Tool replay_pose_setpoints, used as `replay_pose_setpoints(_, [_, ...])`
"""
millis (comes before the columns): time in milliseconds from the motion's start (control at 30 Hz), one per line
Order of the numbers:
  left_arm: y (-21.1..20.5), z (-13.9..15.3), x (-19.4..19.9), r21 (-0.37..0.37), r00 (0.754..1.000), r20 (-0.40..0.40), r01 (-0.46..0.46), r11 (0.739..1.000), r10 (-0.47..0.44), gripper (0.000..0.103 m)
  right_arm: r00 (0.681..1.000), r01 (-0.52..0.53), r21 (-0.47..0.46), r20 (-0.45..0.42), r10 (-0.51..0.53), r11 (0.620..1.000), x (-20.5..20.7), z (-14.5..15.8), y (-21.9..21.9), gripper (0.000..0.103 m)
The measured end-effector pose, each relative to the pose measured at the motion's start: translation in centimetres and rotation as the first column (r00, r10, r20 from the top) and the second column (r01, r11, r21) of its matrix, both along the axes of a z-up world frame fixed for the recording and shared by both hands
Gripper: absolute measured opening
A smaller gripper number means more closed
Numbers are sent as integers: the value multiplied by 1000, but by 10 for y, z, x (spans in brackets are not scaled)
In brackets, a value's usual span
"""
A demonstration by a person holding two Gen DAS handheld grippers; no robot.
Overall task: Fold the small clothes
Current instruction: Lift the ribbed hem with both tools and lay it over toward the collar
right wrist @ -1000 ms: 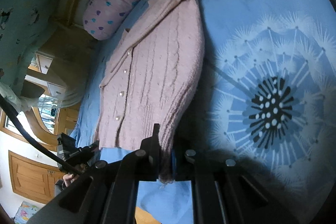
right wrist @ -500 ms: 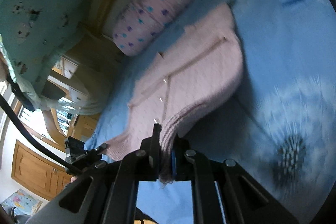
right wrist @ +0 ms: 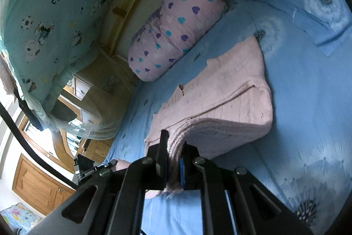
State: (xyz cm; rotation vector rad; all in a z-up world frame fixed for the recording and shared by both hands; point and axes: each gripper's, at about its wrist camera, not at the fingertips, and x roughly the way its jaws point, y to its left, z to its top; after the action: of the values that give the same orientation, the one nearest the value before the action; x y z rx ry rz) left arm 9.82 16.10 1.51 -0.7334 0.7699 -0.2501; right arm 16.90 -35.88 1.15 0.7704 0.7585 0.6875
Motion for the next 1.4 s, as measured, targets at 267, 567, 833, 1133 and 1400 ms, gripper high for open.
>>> replay_pose_setpoints(267, [2,11,10,5,1000,21,-7,1000,6,2,1000,6,5,27,-6,1000,17,10,5,8])
replay_pose_setpoints(567, [4,31,39,25,997,73,-27,999,25,2,997,36,37,60,-38,999,47,23,7,8])
replay_pose_setpoints(833, [3,49,81,28,991,124,-48,998,44,2,995,79,74,60,-83,994,100,30,12,8])
replay_pose_setpoints(1133, [17,48,140,13,987,135,-89,996,86,2,996,88,52,27,-90,995,166,25,23,8])
replay_pose_setpoints(1400, [27,36,178,-9,987,121,-106,994,106,2,995,81,22,51,-82,996,196,29,25,8])
